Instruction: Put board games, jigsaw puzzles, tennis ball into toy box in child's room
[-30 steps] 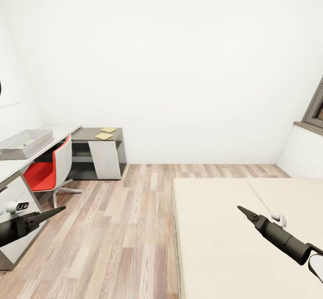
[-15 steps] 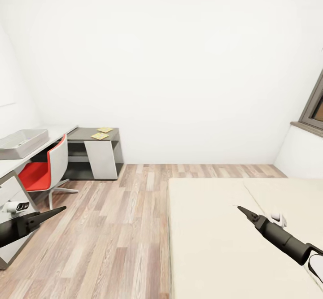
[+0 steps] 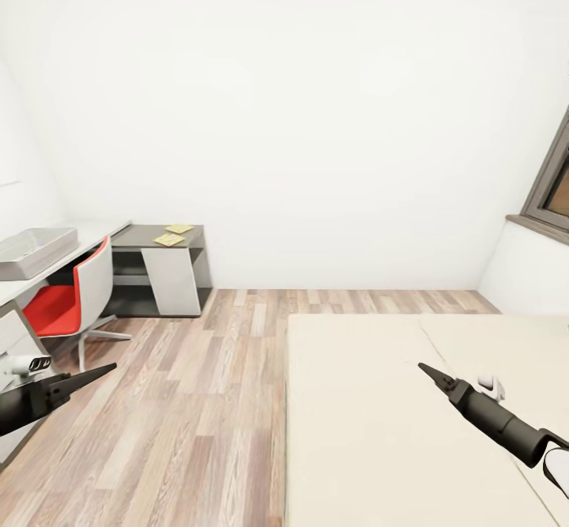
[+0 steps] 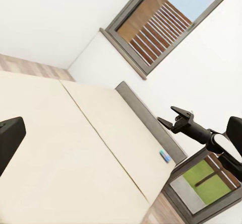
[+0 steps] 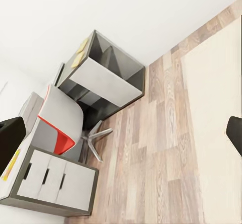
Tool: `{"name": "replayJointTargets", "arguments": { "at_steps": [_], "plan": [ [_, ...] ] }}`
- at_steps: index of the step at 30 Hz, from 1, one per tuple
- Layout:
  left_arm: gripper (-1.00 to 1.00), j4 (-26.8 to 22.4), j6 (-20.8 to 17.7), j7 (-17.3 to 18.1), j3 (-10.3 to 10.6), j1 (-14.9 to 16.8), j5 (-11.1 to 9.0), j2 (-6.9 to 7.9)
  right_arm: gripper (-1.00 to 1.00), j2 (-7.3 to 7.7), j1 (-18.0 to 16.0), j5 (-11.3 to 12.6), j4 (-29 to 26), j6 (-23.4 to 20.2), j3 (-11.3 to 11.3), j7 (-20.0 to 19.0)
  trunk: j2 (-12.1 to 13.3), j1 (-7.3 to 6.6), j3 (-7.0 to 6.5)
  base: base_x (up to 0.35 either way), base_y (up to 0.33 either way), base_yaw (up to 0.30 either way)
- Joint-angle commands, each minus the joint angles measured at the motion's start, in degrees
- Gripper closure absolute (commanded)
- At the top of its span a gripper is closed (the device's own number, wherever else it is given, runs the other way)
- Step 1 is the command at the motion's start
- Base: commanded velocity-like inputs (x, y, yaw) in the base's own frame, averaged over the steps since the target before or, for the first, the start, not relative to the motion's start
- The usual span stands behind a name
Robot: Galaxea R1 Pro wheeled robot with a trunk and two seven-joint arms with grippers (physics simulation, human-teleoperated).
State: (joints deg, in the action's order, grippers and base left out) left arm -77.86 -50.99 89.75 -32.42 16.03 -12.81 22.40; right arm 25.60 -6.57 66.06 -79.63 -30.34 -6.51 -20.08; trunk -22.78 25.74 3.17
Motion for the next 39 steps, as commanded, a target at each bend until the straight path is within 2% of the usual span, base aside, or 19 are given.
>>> {"name": "replayJointTargets", "arguments": {
  "at_steps": [1, 39],
  "plan": [
    [-1.0, 0.0, -0.6, 0.2, 0.0, 0.1, 0.1, 0.01, -1.0, -0.01, -0.1, 0.3, 0.0, -0.4, -0.1, 0.0, -0.1, 0.04, 0.14, 0.0, -0.164, 0.0],
    [-1.0, 0.0, -0.6, 0.2, 0.0, 0.1, 0.1, 0.01, -1.0, -0.02, -0.1, 0.3, 0.0, -0.4, -0.1, 0.0, -0.1, 0.04, 0.14, 0.0, -0.164, 0.0]
  ]
}}
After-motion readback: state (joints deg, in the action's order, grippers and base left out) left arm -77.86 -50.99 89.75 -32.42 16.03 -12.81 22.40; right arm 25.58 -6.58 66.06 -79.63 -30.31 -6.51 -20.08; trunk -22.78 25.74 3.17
